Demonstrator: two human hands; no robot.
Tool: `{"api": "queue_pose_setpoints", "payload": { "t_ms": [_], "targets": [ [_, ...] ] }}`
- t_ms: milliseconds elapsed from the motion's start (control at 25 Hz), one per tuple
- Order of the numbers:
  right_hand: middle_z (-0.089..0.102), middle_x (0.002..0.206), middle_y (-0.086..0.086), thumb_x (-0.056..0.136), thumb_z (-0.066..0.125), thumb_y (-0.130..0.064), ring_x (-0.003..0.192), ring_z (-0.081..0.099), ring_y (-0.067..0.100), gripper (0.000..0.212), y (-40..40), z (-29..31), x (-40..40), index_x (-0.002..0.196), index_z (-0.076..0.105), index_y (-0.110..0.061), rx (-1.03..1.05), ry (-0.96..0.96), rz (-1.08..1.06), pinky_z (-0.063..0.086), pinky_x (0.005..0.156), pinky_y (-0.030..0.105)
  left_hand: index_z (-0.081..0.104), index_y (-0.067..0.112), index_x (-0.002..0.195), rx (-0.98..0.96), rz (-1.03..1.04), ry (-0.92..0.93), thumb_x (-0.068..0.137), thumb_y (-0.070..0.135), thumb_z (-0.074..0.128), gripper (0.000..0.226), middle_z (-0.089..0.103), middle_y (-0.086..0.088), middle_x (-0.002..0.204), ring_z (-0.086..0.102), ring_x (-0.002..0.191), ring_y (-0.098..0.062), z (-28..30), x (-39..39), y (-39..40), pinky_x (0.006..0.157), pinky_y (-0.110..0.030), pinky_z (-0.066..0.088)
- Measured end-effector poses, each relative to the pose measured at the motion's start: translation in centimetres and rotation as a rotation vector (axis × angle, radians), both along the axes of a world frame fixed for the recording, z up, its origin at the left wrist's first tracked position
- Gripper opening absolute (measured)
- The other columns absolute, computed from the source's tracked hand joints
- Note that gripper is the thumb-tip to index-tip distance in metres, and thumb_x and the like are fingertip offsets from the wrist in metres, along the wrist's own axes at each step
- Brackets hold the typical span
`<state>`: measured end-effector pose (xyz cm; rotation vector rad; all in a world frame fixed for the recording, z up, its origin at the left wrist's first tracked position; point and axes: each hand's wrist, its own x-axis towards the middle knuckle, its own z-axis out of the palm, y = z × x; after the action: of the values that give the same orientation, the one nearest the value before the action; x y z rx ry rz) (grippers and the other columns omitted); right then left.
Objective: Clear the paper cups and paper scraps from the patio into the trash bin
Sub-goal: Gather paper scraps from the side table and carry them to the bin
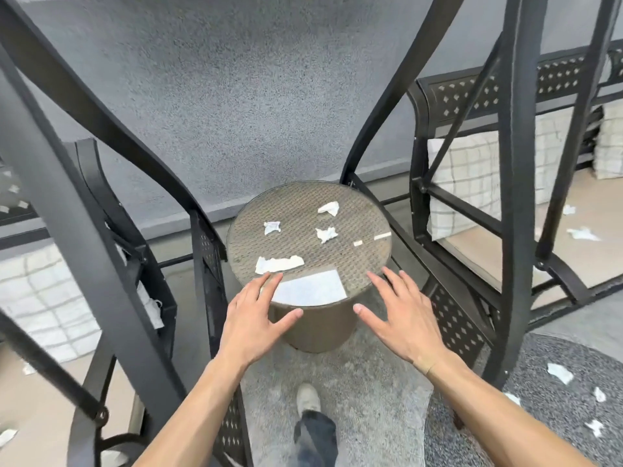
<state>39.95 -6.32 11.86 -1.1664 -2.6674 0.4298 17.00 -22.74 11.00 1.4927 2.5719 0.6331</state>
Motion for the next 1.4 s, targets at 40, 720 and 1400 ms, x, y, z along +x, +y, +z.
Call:
{"api": "queue_pose_setpoints", "payload": {
  "t_ms": [40,720,1400],
  "targets": [
    [0.023,0.157,-0.003,0.081,0.017,-0.082,0.146,0.009,0.019,0.078,1.3,-0.3,-1.2,0.146,0.021,-0.04,0.008,-0.005,0.007,0.024,0.111,0.052,0.025,0.037,0.149,0.001,0.008,-0.01,0.079,0.083,0.033,0.084,0.03,0.006,0.156,0.025,0.144,-0.016,-0.5,-0.9,1.1,0.116,-0.046,0.027],
    [0.036,0.147,-0.007,0.086,0.033,-0.072,0.133,0.035,0.018,0.068,18.7,-7.2,-20.9,0.143,0.03,-0.035,-0.169,-0.13,0.071,0.04,0.102,0.043,0.025,0.033,0.149,-0.268,0.201,-0.221,0.086,0.07,0.044,0.075,0.027,0.001,0.156,0.026,0.142,-0.021,-9.3,-15.7,17.2,0.111,-0.045,0.031],
    [0.043,0.132,0.0,0.092,0.053,-0.046,0.107,0.057,0.025,0.046,33.2,-14.8,-28.1,0.137,0.045,-0.038,-0.28,-0.331,0.51,0.052,0.08,0.039,0.024,0.03,0.146,-0.492,0.945,-0.477,0.077,0.067,0.061,0.087,0.019,-0.01,0.155,0.031,0.135,-0.035,-15.9,-15.2,24.1,0.103,-0.05,0.04]
  ]
}}
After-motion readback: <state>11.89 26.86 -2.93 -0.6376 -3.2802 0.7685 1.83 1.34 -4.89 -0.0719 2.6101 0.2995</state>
